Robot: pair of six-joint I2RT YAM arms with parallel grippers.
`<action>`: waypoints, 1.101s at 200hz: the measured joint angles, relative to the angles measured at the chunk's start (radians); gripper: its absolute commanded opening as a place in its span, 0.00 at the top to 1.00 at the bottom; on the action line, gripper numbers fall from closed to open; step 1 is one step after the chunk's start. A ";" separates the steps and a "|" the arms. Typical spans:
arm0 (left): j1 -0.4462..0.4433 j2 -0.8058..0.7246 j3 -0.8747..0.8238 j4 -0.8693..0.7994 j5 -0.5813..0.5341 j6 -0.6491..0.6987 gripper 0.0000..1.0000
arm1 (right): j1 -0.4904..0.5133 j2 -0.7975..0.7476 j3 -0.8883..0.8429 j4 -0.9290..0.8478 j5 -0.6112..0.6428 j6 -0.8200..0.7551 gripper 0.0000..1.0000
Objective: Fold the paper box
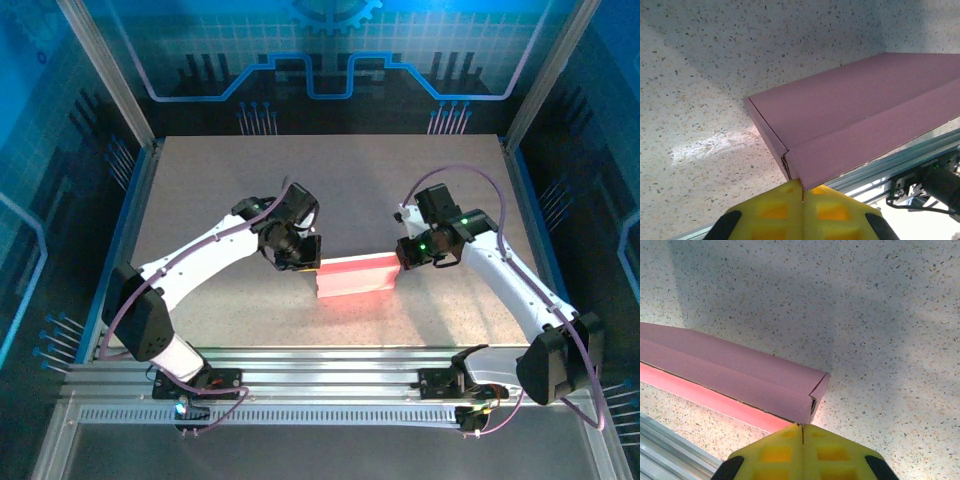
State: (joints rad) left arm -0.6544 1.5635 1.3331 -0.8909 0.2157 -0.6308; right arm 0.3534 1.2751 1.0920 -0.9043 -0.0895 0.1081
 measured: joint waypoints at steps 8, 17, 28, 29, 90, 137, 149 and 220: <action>0.002 -0.009 -0.012 0.013 0.006 -0.010 0.94 | 0.001 0.000 0.000 0.000 0.002 0.000 0.96; 0.003 -0.017 -0.024 0.025 0.012 -0.021 0.94 | 0.001 -0.001 0.000 0.000 0.003 0.000 0.96; 0.003 -0.024 -0.035 0.037 0.016 -0.026 0.94 | 0.001 -0.002 -0.003 0.001 0.003 0.003 0.96; 0.003 -0.024 -0.035 0.037 0.016 -0.026 0.94 | 0.001 -0.002 -0.003 0.001 0.004 0.003 0.96; 0.004 -0.035 -0.054 0.051 0.016 -0.009 0.94 | 0.005 -0.010 -0.010 0.007 0.010 0.004 0.96; 0.004 -0.036 -0.054 0.048 0.008 0.027 0.93 | 0.024 -0.013 -0.010 0.007 0.046 0.004 0.96; 0.003 -0.036 -0.054 0.048 0.008 0.029 0.93 | 0.033 -0.013 -0.010 0.007 0.061 0.003 0.96; 0.003 -0.036 -0.054 0.048 0.005 0.031 0.93 | 0.055 -0.017 -0.010 0.008 0.109 0.003 0.96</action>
State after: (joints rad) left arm -0.6518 1.5276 1.2789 -0.8433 0.2211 -0.6003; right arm 0.4080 1.2583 1.0817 -0.8967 0.0193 0.1116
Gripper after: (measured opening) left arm 0.072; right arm 0.060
